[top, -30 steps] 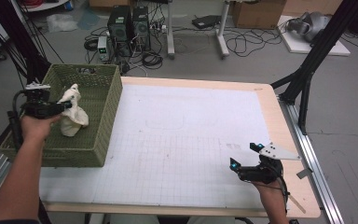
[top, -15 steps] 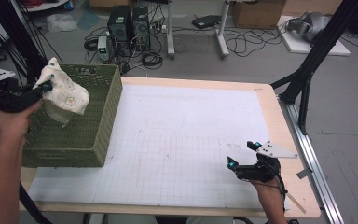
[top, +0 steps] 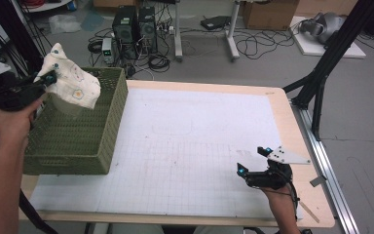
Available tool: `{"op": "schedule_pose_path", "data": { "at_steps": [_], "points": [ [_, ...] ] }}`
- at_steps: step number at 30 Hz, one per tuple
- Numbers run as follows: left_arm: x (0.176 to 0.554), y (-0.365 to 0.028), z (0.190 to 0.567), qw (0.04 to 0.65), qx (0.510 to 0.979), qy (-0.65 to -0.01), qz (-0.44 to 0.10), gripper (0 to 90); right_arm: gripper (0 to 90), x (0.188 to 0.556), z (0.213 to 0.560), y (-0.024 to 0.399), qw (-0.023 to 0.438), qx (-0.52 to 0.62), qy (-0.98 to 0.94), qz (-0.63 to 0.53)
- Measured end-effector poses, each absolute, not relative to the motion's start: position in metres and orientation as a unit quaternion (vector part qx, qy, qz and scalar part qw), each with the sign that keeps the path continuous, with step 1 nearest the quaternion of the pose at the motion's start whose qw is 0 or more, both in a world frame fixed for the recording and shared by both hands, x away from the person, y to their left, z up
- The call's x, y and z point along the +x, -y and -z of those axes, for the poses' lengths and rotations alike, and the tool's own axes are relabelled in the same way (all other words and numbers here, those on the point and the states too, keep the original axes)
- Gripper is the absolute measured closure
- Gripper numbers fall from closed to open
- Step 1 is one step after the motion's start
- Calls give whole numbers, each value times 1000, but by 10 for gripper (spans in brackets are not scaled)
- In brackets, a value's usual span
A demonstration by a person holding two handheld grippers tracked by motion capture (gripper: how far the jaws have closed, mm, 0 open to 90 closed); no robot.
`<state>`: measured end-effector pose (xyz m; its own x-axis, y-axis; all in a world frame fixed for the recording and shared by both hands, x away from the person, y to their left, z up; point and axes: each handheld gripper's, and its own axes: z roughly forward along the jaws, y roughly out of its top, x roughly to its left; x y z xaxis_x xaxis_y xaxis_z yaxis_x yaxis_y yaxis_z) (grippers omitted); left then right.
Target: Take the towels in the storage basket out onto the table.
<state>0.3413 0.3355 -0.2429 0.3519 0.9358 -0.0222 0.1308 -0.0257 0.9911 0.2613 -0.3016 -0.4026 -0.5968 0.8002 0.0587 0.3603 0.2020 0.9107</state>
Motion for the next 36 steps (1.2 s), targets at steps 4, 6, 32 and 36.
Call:
{"op": "schedule_pose_path", "data": {
  "at_steps": [4,6,32,36],
  "points": [
    [336,-325,233,569,611,-409,-368,775,15,259,401,303,224,390,-742,-498],
    [333,-319,229,578,610,-399,-366,775,15,258,401,304,223,391,-741,-498],
    [334,-139,233,648,677,-251,-242,775,15,259,399,308,223,394,-734,-506],
    [338,-100,251,654,687,-234,-215,774,15,259,399,311,226,396,-734,-504]
  ]
}}
